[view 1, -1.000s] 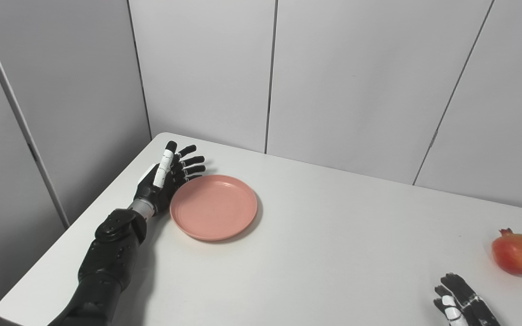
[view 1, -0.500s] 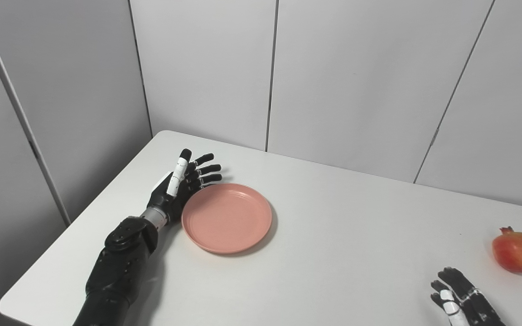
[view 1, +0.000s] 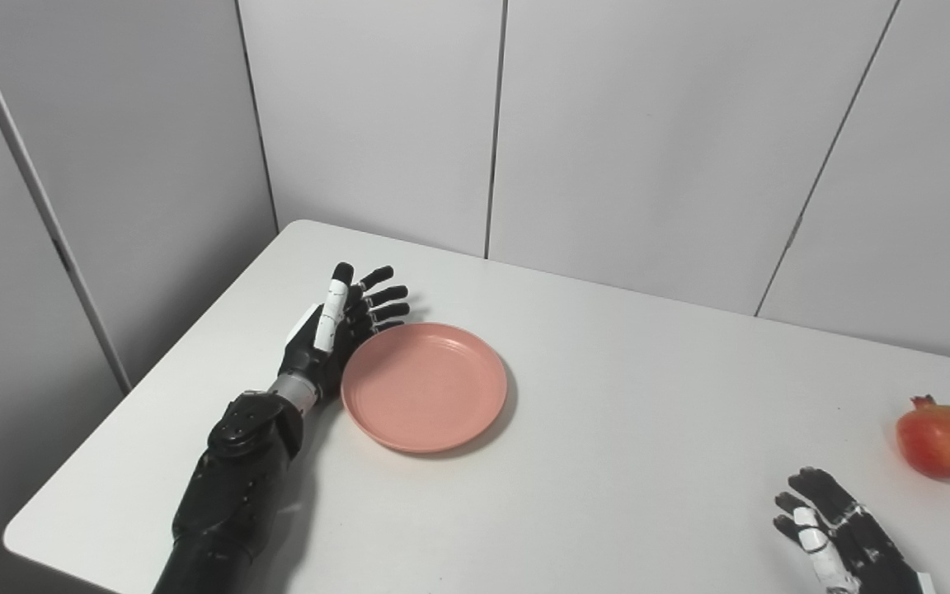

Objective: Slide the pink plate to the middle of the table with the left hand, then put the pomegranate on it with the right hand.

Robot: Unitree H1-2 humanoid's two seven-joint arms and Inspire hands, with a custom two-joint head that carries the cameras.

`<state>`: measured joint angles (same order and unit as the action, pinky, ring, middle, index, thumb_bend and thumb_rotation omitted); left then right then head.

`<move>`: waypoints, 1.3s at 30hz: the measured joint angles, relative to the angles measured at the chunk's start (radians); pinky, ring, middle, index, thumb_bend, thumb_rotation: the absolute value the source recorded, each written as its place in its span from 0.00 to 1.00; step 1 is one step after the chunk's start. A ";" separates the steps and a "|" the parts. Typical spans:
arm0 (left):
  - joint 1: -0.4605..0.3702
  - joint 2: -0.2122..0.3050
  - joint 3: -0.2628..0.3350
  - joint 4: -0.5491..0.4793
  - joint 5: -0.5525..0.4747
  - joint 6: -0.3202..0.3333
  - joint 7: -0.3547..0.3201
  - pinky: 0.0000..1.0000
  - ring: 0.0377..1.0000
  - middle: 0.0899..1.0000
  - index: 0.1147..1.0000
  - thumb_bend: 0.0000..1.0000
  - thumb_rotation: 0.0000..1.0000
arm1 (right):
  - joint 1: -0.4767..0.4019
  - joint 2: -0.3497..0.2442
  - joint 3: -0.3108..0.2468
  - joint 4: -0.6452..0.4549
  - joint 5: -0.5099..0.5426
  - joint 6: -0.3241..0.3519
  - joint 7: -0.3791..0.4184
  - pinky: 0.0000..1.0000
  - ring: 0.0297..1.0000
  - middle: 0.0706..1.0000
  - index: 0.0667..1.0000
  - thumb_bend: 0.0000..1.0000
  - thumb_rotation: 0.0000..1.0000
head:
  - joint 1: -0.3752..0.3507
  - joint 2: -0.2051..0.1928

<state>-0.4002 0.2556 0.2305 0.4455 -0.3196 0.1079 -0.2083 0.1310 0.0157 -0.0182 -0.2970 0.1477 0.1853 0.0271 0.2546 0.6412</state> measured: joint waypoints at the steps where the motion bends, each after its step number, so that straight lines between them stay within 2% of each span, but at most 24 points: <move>1: 0.001 -0.004 -0.001 -0.008 0.005 0.010 0.016 0.76 0.79 0.80 0.83 0.86 0.97 | 0.000 0.000 0.002 0.000 -0.004 0.000 0.000 0.76 0.75 0.77 0.70 0.52 0.39 | 0.000 0.000; 6: 0.013 -0.051 -0.004 -0.078 0.043 0.053 0.107 0.76 0.79 0.80 0.84 0.80 1.00 | -0.001 0.005 0.005 0.000 -0.012 0.000 -0.002 0.74 0.74 0.76 0.67 0.53 0.38 | -0.005 0.000; 10: 0.023 -0.090 -0.002 -0.125 0.052 0.098 0.151 0.78 0.79 0.81 0.85 0.77 1.00 | -0.001 0.007 0.011 -0.001 -0.014 0.001 -0.009 0.72 0.74 0.75 0.65 0.55 0.39 | -0.021 0.005; 15: 0.026 -0.100 0.000 -0.172 0.035 0.172 0.155 0.77 0.79 0.81 0.85 0.76 1.00 | -0.002 0.009 0.034 -0.005 -0.038 0.002 -0.015 0.71 0.74 0.75 0.64 0.56 0.41 | -0.064 0.017; 17: 0.030 -0.101 0.000 -0.188 0.028 0.190 0.154 0.77 0.80 0.82 0.86 0.76 1.00 | -0.003 0.011 0.046 -0.005 -0.052 0.002 -0.016 0.72 0.75 0.74 0.62 0.59 0.42 | -0.116 0.025; 20: 0.037 -0.103 -0.004 -0.214 0.019 0.216 0.152 0.77 0.80 0.80 0.86 0.75 1.00 | -0.004 0.014 0.061 -0.005 -0.063 0.002 -0.018 0.71 0.75 0.74 0.61 0.61 0.42 | -0.129 0.026; 25: 0.053 -0.104 -0.030 -0.262 0.020 0.275 0.153 0.73 0.76 0.77 0.84 0.74 1.00 | -0.004 0.017 0.085 -0.008 -0.093 0.005 -0.031 0.70 0.73 0.73 0.61 0.55 0.42 | -0.158 0.032; 27: 0.056 -0.107 -0.042 -0.270 0.020 0.280 0.153 0.72 0.75 0.76 0.84 0.75 1.00 | -0.005 0.020 0.096 -0.016 -0.105 0.010 -0.036 0.69 0.72 0.72 0.61 0.56 0.44 | -0.187 0.038; 33: 0.063 -0.118 -0.054 -0.294 0.017 0.301 0.153 0.73 0.76 0.76 0.85 0.76 1.00 | -0.006 0.024 0.119 -0.028 -0.129 0.025 -0.046 0.67 0.71 0.71 0.60 0.58 0.44 | -0.215 0.043; 39: 0.071 -0.139 -0.060 -0.315 0.018 0.311 0.154 0.73 0.76 0.76 0.85 0.78 1.00 | -0.007 0.026 0.130 -0.028 -0.139 0.036 -0.063 0.67 0.70 0.70 0.59 0.59 0.45 | -0.218 0.043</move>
<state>-0.3293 0.1166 0.1710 0.1309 -0.3019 0.4189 -0.0541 0.1242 0.0422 0.1118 -0.3248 0.0088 0.2215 -0.0356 0.0368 0.6842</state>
